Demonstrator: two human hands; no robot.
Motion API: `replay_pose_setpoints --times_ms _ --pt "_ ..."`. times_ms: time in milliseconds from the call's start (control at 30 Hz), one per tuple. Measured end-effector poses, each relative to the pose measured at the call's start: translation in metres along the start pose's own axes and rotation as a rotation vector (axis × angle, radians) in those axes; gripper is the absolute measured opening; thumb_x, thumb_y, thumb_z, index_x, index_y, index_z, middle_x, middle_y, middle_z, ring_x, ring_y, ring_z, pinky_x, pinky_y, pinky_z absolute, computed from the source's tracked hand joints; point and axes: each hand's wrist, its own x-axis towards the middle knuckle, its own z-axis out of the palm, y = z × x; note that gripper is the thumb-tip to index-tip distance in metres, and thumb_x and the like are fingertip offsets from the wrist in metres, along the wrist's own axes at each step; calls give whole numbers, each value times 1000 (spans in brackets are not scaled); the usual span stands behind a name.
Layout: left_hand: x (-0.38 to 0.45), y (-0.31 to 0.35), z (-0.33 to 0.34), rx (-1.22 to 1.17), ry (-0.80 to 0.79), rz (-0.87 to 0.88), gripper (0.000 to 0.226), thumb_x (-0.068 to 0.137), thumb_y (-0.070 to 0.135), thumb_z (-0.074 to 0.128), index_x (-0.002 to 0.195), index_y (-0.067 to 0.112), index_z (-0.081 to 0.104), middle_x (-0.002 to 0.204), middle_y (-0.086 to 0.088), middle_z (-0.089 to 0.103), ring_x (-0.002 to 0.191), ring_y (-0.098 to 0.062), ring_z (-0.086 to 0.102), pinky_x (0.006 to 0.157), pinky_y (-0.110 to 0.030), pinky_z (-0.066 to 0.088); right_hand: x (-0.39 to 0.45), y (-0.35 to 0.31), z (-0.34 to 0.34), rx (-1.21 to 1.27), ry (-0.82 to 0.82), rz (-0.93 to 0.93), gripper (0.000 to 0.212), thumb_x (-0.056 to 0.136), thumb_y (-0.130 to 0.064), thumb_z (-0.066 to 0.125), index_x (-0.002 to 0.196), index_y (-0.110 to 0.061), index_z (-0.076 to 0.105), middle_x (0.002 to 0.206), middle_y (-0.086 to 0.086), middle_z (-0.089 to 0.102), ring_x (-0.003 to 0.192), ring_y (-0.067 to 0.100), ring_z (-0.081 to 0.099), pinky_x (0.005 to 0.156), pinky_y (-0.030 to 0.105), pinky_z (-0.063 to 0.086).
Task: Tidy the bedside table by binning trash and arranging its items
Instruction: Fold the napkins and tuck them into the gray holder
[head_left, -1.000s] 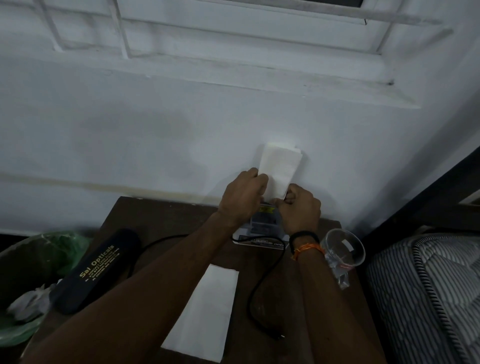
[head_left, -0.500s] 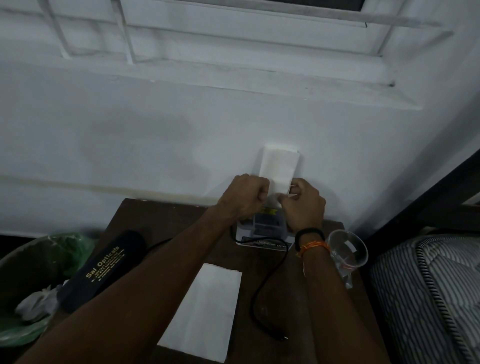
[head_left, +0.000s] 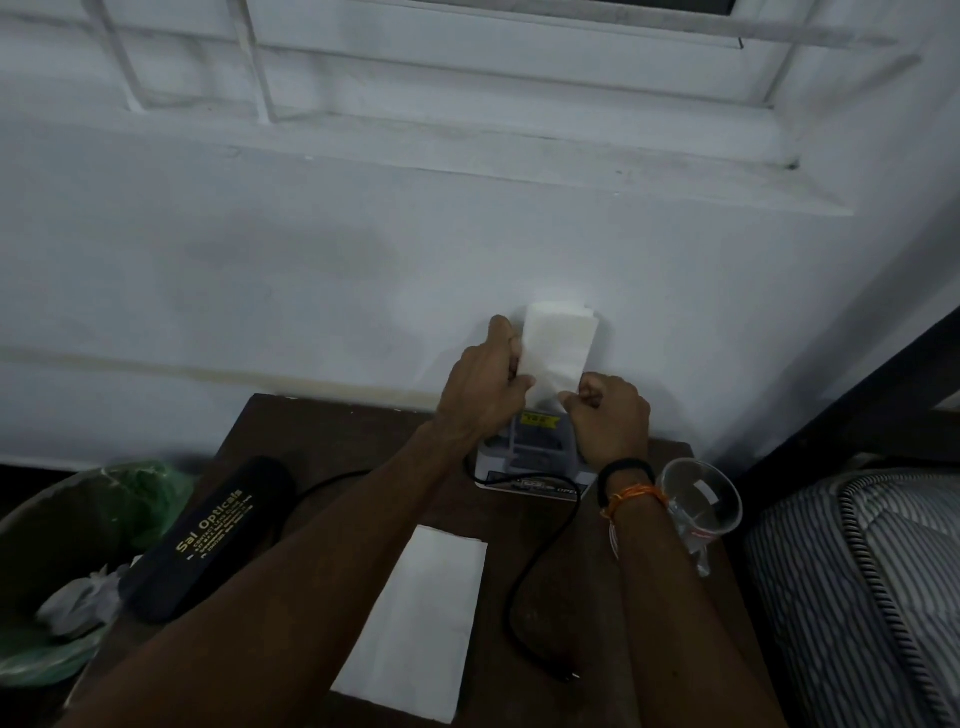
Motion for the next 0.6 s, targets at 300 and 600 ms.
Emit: replay_pose_setpoints --times_ms 300,600 --pt "5 -3 -3 44 -58 -24 43 74 14 75 98 9 40 86 -8 65 77 -29 65 65 -48 55 1 -14 -6 274 -48 25 38 89 -16 68 125 -16 60 107 -5 64 92 15 61 66 7 39" --pt "8 -1 -3 103 -124 -11 49 74 16 76 108 8 42 94 -10 66 82 -30 65 66 -46 56 -1 -8 -2 120 11 -24 20 86 -16 69 105 -12 71 97 5 73 84 16 61 61 14 39"
